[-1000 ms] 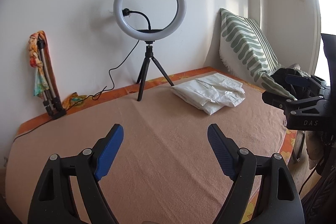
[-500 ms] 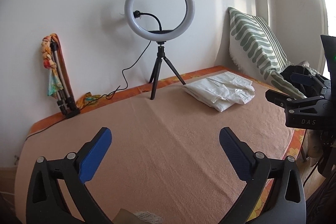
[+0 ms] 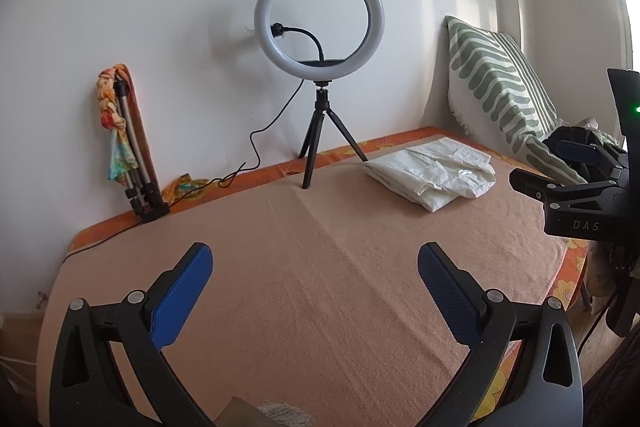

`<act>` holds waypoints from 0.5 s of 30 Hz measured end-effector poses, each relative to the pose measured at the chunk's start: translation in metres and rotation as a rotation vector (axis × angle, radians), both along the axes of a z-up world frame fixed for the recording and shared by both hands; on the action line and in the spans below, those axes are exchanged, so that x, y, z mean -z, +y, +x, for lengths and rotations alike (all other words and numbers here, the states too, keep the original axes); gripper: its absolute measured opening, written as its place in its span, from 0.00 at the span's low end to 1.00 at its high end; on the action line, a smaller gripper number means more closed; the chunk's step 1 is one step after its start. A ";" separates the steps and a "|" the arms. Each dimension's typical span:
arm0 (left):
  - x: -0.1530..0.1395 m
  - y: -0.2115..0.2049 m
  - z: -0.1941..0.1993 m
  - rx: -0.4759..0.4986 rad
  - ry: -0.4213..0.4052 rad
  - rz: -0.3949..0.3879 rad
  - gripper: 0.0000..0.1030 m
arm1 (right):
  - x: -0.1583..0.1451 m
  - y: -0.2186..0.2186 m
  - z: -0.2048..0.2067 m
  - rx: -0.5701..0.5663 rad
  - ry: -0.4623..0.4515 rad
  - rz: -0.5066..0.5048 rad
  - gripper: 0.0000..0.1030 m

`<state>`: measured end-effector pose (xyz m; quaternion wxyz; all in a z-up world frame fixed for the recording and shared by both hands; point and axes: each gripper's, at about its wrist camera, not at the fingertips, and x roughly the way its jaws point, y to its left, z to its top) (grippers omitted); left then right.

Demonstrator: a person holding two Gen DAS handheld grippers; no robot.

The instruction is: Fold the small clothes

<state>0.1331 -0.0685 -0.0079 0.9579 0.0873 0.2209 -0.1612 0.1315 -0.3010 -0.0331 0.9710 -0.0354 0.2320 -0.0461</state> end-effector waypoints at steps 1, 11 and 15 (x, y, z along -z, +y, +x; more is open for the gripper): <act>-0.001 0.000 -0.001 -0.003 -0.005 0.001 0.99 | 0.000 0.000 0.000 0.002 0.001 0.002 1.00; -0.002 0.001 -0.003 0.000 -0.015 0.005 0.99 | 0.001 0.001 -0.001 -0.005 0.003 0.000 1.00; -0.002 0.002 -0.003 0.001 -0.017 0.002 0.99 | 0.001 0.000 -0.001 -0.004 0.004 0.008 1.00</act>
